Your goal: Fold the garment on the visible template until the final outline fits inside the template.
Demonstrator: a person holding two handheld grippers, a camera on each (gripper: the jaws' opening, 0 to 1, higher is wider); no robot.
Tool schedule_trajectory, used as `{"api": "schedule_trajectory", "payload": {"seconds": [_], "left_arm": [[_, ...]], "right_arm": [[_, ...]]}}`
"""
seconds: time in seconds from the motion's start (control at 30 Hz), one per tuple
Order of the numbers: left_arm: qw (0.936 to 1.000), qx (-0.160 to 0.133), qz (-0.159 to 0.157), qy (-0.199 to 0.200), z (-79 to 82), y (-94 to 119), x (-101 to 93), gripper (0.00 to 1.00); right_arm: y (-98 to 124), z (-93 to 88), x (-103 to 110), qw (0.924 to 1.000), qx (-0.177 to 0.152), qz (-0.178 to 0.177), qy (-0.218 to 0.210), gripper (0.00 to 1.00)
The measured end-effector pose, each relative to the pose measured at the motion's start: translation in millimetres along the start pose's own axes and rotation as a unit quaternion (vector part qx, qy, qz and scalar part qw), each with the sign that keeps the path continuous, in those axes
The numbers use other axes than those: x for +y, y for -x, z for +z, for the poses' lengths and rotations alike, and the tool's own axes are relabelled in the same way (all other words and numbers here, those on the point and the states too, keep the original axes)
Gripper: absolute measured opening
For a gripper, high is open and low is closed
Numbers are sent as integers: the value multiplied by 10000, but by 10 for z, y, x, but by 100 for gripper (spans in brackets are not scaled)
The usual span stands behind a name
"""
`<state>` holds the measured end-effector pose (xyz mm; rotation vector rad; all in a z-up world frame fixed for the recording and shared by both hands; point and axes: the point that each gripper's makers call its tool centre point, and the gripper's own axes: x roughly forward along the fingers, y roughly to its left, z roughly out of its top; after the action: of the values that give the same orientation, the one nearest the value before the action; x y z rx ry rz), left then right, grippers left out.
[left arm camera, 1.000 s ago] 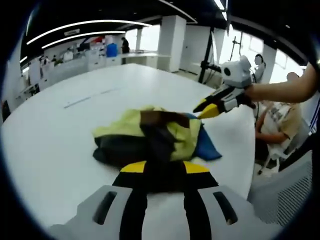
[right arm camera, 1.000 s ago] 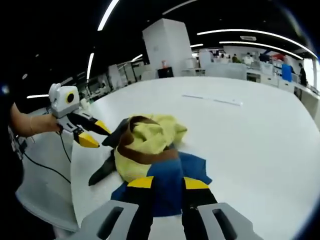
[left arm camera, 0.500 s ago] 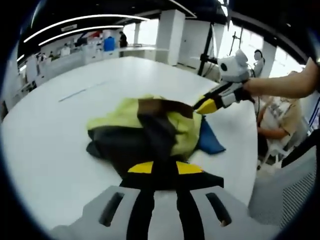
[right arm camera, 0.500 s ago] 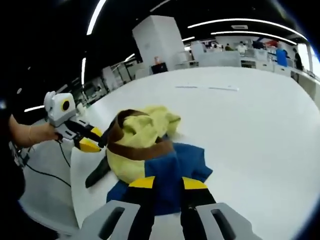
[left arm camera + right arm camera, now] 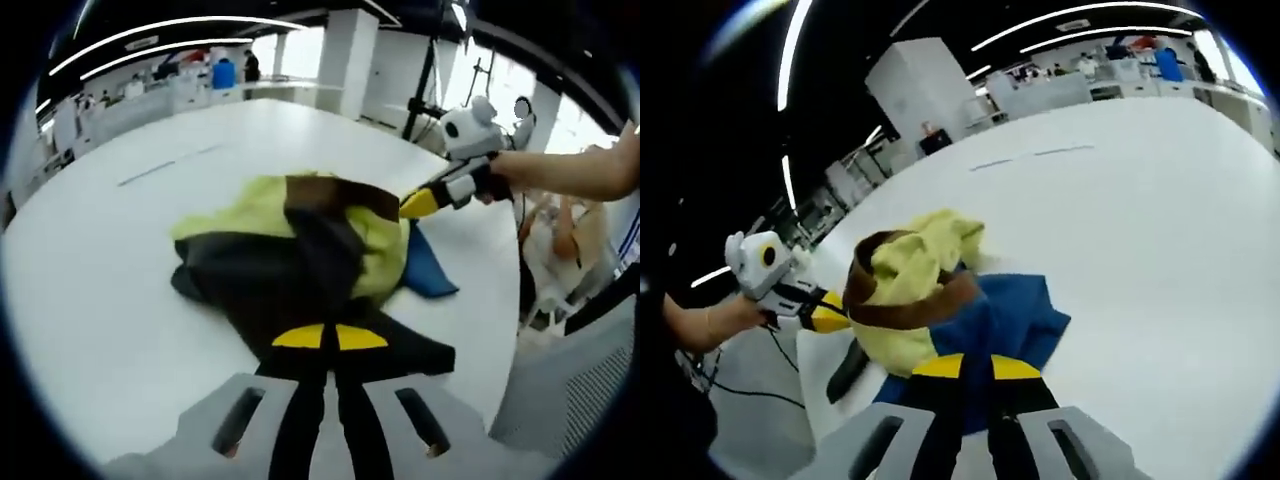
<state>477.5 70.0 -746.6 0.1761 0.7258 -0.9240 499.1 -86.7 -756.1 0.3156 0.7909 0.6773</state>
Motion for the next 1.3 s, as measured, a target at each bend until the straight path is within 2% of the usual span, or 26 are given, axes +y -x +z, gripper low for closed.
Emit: {"api": "schedule_trajectory", "payload": {"seconds": [0.07,0.17,0.33,0.47,0.83,0.93,1.07,1.2,1.3], "left_arm": [[10000,-43,34,5,13,20,3,0],[9999,-105,58,26,36,63,-1,0],[9995,-286,119,70,103,155,-9,0],[9986,-491,201,16,218,254,-21,0],[9918,-1164,529,-86,649,548,28,0],[9904,-1228,629,-57,716,586,49,0],[9857,-1476,812,-73,881,699,108,0],[9823,-1575,983,-262,1004,787,163,0],[9798,-1634,1105,-326,1090,853,207,0]], "right_arm": [[17,11,-3,9998,-62,-24,-178,0],[51,36,-18,9996,-184,-40,-211,0],[116,70,92,9991,-331,39,-274,0],[195,158,172,9980,-505,43,-382,0],[403,437,312,9965,-826,69,-53,0],[455,535,343,9957,-930,39,7,0],[544,714,390,9932,-1145,-36,201,0],[625,878,463,9903,-1273,-43,550,0],[668,981,497,9886,-1364,-41,635,0]]}}
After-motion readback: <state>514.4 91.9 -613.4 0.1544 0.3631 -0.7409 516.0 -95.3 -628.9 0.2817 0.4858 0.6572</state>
